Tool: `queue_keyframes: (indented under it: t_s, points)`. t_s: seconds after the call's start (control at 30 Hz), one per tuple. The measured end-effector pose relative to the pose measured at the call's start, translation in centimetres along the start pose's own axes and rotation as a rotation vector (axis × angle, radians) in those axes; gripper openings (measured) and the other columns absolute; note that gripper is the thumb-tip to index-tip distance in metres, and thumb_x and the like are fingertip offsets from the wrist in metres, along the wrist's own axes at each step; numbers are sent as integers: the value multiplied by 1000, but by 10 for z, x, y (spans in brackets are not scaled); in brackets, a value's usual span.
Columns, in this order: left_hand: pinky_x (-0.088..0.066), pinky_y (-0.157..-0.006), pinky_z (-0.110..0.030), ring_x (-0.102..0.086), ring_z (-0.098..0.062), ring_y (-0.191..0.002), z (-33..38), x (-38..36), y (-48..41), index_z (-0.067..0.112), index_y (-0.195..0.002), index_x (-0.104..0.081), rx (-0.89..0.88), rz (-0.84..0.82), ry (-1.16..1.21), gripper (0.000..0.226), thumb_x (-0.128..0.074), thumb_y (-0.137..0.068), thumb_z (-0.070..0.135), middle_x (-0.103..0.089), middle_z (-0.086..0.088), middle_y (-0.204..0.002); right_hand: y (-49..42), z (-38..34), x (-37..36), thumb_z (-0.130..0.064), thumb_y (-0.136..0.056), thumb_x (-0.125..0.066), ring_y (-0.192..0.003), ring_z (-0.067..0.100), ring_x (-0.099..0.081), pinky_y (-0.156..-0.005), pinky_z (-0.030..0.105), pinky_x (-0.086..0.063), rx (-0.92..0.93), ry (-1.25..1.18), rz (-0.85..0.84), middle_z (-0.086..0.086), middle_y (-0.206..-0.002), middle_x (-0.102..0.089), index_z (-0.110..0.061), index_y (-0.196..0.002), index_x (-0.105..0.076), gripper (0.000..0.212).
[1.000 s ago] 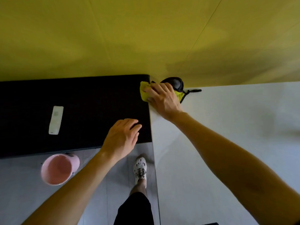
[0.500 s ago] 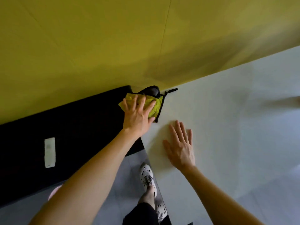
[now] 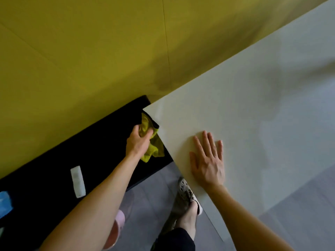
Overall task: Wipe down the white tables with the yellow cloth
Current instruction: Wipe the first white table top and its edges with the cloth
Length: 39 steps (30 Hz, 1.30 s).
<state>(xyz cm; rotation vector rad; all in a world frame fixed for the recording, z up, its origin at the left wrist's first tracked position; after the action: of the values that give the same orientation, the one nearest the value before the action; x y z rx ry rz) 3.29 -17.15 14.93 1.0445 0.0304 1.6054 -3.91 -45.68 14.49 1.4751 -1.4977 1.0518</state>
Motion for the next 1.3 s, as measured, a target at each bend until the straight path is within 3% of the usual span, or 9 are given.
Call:
queue_keyframes:
  t_s: [0.2,0.4,0.6,0.67,0.8,0.93,1.1,1.2,1.3]
  points:
    - [-49,-112,-39,-58,-36,-141,16,-66,11,12,-171,-21,-62,36,308,77,-57,-112,46,-50,-17,-162,1,-1,0,-46,-110,-49,-169,27,-15,-134,61,-13,8,36,58,9,-179,-26,-25,-167,-43,61]
    - [-47,-114,-47,-55,-44,-141,36,-59,-24,4,-171,-23,-152,268,227,76,-53,-112,42,-48,-28,-160,1,-2,8,-47,-112,-45,-168,26,-19,-135,58,-11,1,22,95,9,-178,-28,-26,-166,-45,58]
    - [-48,-116,-54,-58,-42,-137,-9,-110,74,6,-167,-16,-280,-51,354,77,-58,-108,32,-47,-27,-158,-5,-4,10,-49,-112,-39,-168,27,-17,-134,60,-14,17,44,74,10,-179,-25,-24,-167,-42,61]
    - [-44,-120,-51,-53,-44,-143,2,-97,41,3,-169,-11,-289,6,340,81,-59,-109,31,-42,-30,-162,-2,-3,10,-49,-113,-39,-168,27,-17,-135,59,-13,9,60,76,9,-179,-25,-24,-168,-42,60]
    - [-38,-116,-36,-50,-46,-145,37,-59,-25,2,-173,-11,-269,209,293,77,-54,-113,25,-40,-33,-162,-1,-6,12,-45,-112,-44,-167,28,-21,-136,57,-12,10,57,115,9,-178,-29,-23,-166,-46,58]
    - [-36,-119,-34,-49,-52,-143,14,-83,45,-6,-169,-17,-382,130,258,78,-51,-107,27,-38,-37,-160,-2,-12,18,-43,-112,-47,-166,28,-25,-135,58,-16,18,34,144,9,-176,-34,-22,-163,-50,56]
    - [-15,-103,9,-40,-49,-145,-15,-90,109,-4,-164,-28,-509,-35,130,73,-69,-106,13,-16,-37,-169,4,-3,18,-40,-108,-48,-165,32,-28,-134,63,-13,-125,66,219,13,-173,-39,-22,-157,-56,53]
    - [-25,-116,-9,-33,-50,-155,4,-65,63,8,-168,-31,-634,61,14,73,-68,-107,22,-12,-33,-175,8,5,18,-36,-106,-49,-163,34,-30,-134,63,-14,-205,60,258,17,-171,-41,-21,-156,-57,53]
    - [-32,-124,-35,-24,-46,-163,29,-66,36,17,-172,-27,-488,142,32,69,-58,-112,29,-4,-30,-178,8,3,17,-36,-104,-47,-164,35,-29,-134,61,-14,-209,47,230,17,-172,-39,-19,-158,-55,57]
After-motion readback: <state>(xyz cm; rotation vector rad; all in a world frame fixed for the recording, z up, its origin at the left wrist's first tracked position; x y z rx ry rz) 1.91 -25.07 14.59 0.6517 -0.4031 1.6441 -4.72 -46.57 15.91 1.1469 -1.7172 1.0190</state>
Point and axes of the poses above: each hand's wrist, its own y-axis away from the middle knuckle, its own x-axis out of the back of the hand, z = x × y, the point moved 6 cm from there along -y, towards the middle knuckle
